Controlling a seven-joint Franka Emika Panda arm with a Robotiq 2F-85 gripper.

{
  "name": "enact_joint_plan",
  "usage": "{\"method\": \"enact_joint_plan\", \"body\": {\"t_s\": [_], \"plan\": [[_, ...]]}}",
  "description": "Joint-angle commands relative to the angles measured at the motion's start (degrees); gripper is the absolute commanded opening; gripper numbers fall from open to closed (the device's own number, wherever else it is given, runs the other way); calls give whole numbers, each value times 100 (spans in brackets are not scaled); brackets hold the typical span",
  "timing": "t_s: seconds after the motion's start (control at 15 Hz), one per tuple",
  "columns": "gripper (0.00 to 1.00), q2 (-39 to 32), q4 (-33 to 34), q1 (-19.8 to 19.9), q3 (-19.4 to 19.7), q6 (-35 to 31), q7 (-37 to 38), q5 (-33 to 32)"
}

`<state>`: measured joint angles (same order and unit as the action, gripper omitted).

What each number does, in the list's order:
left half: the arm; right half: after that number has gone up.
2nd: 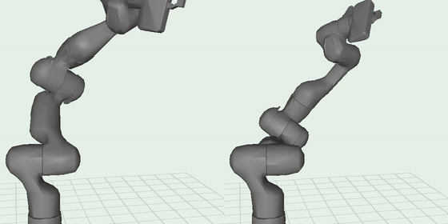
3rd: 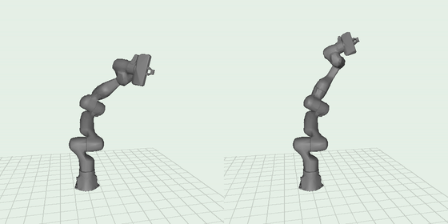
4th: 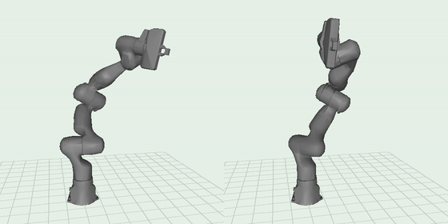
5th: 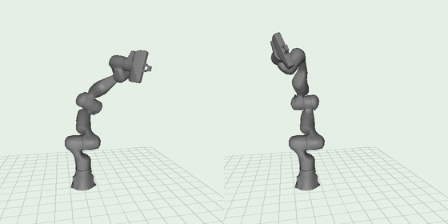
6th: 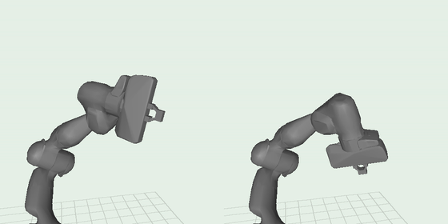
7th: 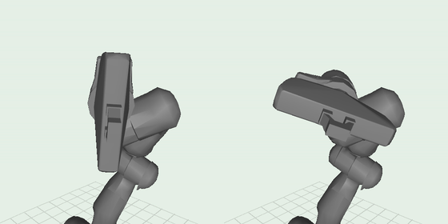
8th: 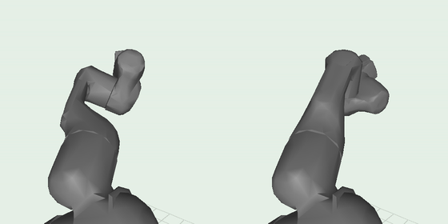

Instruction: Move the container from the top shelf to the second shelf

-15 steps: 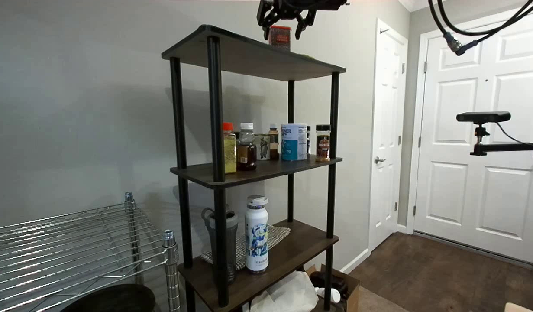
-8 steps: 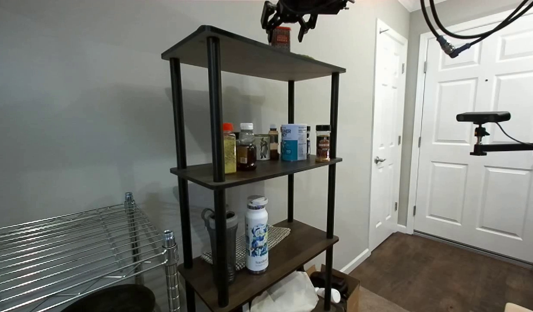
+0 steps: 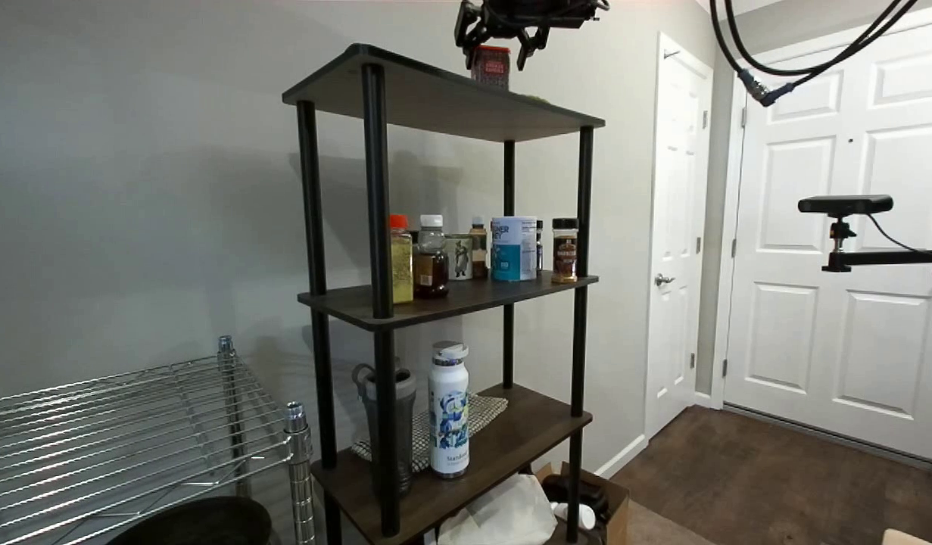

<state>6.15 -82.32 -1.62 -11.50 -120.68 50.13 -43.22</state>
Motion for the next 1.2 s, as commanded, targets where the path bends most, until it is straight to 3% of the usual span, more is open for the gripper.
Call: {"method": "enact_joint_plan", "body": {"t_s": [0.0, 1.13], "plan": [[100, -267, 246, -13, -16, -120, 13, -97], [100, -213, 289, -17, -40, -60, 81, -136]]}}
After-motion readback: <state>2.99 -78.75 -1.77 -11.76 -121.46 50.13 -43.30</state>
